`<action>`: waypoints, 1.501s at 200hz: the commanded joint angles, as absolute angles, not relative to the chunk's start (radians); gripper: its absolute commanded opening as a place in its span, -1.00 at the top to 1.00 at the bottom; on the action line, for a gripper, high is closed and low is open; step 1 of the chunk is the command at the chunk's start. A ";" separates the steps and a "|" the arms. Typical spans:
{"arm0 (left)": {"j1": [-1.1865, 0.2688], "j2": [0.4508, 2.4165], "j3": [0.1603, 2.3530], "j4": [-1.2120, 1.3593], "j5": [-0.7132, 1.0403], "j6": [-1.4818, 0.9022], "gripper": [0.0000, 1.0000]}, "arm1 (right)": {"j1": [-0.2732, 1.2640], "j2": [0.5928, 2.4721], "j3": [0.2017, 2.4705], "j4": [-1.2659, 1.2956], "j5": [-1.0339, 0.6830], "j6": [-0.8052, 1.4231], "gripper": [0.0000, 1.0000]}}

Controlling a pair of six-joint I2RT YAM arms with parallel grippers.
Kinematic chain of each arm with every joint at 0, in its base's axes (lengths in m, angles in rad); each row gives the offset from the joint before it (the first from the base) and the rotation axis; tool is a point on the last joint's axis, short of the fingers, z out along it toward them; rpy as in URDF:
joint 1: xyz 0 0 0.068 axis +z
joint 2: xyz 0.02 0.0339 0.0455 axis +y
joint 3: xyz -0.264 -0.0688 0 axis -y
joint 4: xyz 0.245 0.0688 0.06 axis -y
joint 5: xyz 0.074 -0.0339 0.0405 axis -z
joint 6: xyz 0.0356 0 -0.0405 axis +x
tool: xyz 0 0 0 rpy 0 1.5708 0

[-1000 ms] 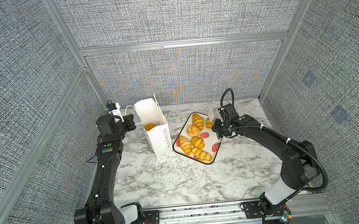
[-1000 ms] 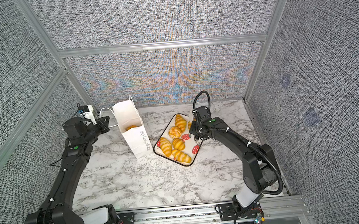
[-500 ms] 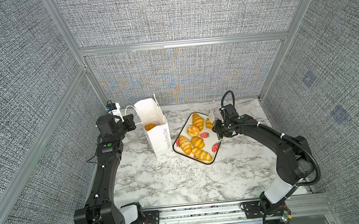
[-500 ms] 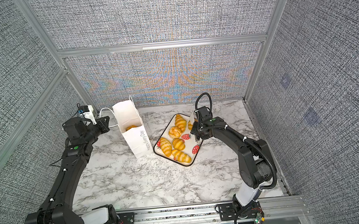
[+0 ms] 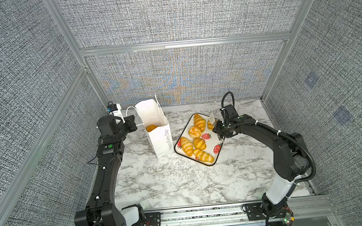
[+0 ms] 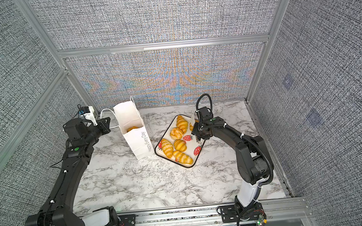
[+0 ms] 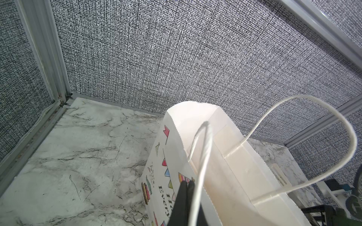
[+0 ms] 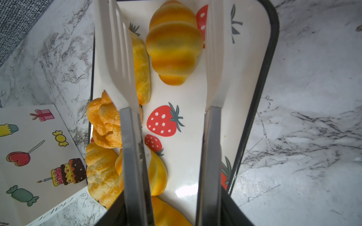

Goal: Place the fake bread into the paper bag
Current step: 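Lower the tongs around a striped croissant on the tray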

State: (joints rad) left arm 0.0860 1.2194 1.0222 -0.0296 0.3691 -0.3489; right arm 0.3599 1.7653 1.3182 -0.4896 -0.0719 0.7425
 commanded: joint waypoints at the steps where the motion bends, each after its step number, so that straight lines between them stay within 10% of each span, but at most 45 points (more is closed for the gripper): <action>1: 0.087 1.220 1.019 -0.002 0.378 -0.352 1.00 | 0.359 1.776 1.331 -0.478 -0.084 0.734 -0.04; 183: 0.089 1.224 1.017 0.000 0.380 -0.353 1.00 | 0.360 1.873 1.373 -0.488 -0.095 0.716 -0.03; 300: 0.092 1.225 1.017 0.000 0.382 -0.355 1.00 | 0.359 1.754 1.315 -0.465 -0.085 0.724 0.40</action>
